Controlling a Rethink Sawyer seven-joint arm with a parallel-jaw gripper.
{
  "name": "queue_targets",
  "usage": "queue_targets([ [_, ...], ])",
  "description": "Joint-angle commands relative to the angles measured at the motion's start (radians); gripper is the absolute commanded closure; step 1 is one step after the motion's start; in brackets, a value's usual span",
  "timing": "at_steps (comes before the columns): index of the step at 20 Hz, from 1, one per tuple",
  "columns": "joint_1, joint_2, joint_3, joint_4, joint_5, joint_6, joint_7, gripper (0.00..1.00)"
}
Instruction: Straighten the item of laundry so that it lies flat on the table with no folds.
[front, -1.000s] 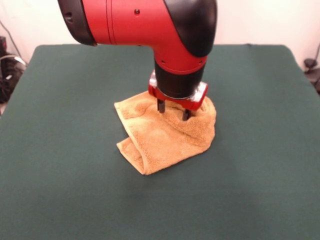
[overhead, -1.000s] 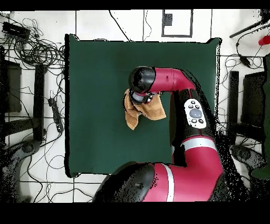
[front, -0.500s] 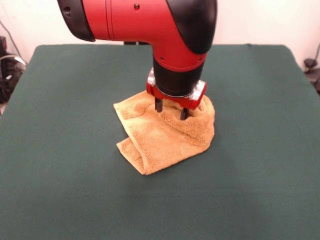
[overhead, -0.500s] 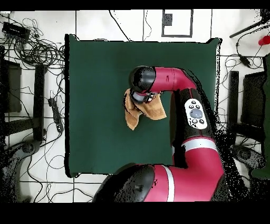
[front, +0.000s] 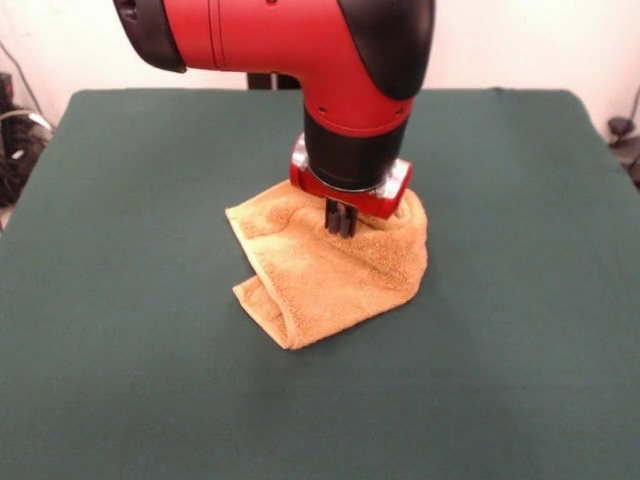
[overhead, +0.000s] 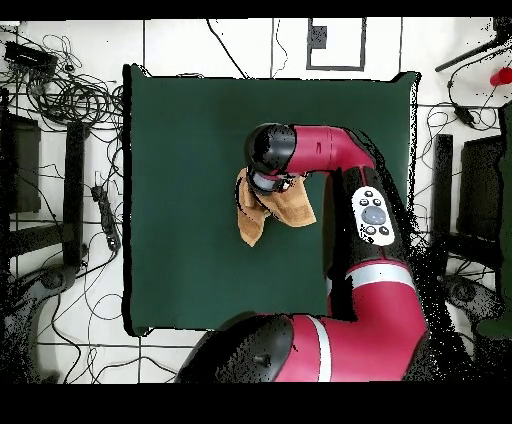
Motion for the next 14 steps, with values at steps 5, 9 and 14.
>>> queue_targets([
  [5,0.027,0.004,0.111,-0.015,0.050,0.123,-0.131,1.00],
  [9,0.019,-0.013,0.128,-0.015,0.074,0.179,-0.160,1.00],
  [14,0.000,-0.026,0.151,-0.014,0.100,0.216,-0.183,1.00],
])
